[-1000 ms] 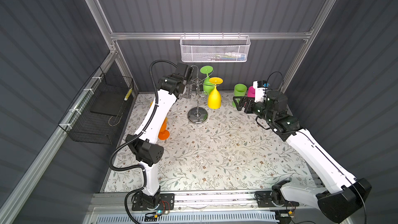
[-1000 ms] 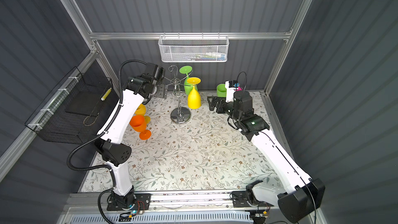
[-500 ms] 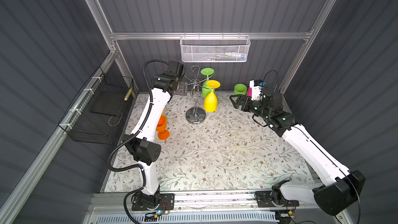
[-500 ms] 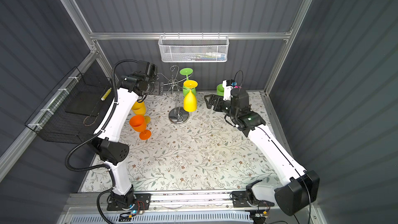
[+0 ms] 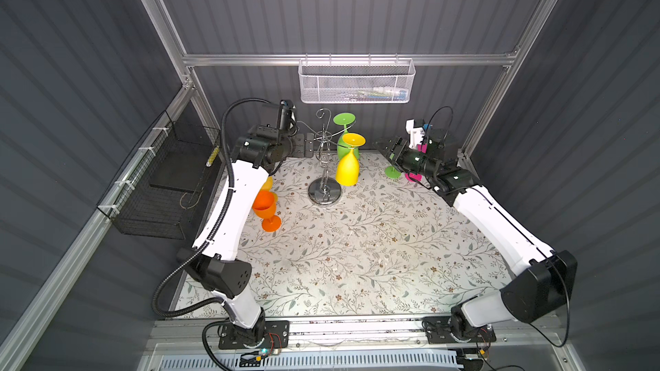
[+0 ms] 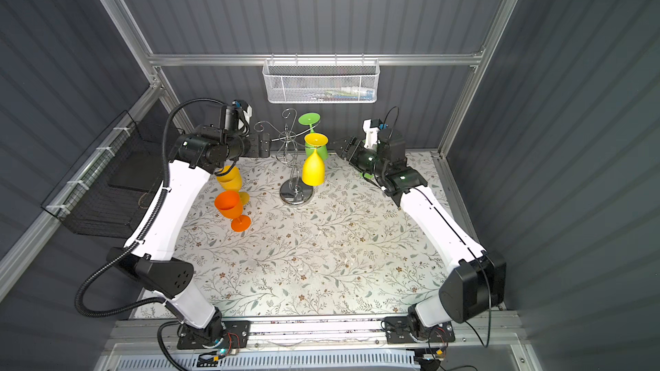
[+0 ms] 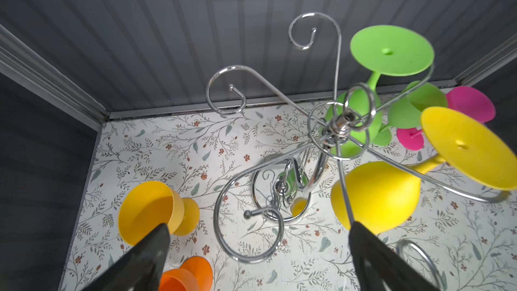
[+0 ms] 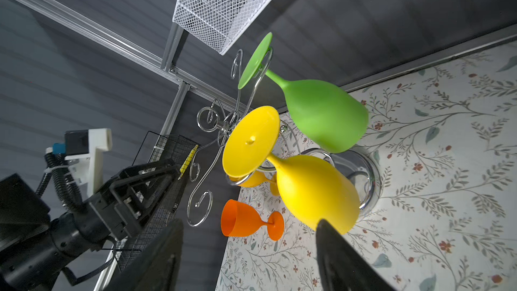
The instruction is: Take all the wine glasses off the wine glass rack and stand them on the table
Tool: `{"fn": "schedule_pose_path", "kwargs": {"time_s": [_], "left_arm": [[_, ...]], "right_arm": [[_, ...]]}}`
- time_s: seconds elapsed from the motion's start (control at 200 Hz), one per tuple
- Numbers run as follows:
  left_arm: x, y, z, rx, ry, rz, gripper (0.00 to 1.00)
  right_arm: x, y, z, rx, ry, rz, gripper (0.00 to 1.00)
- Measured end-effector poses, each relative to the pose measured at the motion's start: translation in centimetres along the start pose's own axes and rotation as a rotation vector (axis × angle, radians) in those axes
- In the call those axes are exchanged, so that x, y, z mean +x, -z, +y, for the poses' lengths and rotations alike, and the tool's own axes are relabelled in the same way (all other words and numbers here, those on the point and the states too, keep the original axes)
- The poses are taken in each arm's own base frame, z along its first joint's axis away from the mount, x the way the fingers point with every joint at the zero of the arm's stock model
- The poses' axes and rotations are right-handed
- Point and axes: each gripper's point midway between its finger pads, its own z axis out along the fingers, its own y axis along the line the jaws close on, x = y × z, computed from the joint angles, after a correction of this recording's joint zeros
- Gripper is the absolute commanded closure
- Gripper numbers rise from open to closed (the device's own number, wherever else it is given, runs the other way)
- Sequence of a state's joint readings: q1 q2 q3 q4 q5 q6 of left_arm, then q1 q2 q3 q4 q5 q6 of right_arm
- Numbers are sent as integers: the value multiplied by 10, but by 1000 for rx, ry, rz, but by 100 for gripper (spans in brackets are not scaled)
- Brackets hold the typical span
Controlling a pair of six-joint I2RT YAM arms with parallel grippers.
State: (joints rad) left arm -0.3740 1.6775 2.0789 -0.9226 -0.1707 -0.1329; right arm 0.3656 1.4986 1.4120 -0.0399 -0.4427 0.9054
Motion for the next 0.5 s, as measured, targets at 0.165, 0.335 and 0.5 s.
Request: {"fn": "schedule_pose_path", "kwargs": {"time_s": [0.165,0.335,0.5], "left_arm": [[4,11,-6,48,-34,-37,0],[22,6,-15,111,-83,-42,0],[39,6,-27,197,-130,-70,0]], "right_arm": [[-2,-17,-4,-27,-87,26,39],[-5,-31,-2,-61,-145,42,47],[-8,-41,-3,-74,-188,49,53]]}}
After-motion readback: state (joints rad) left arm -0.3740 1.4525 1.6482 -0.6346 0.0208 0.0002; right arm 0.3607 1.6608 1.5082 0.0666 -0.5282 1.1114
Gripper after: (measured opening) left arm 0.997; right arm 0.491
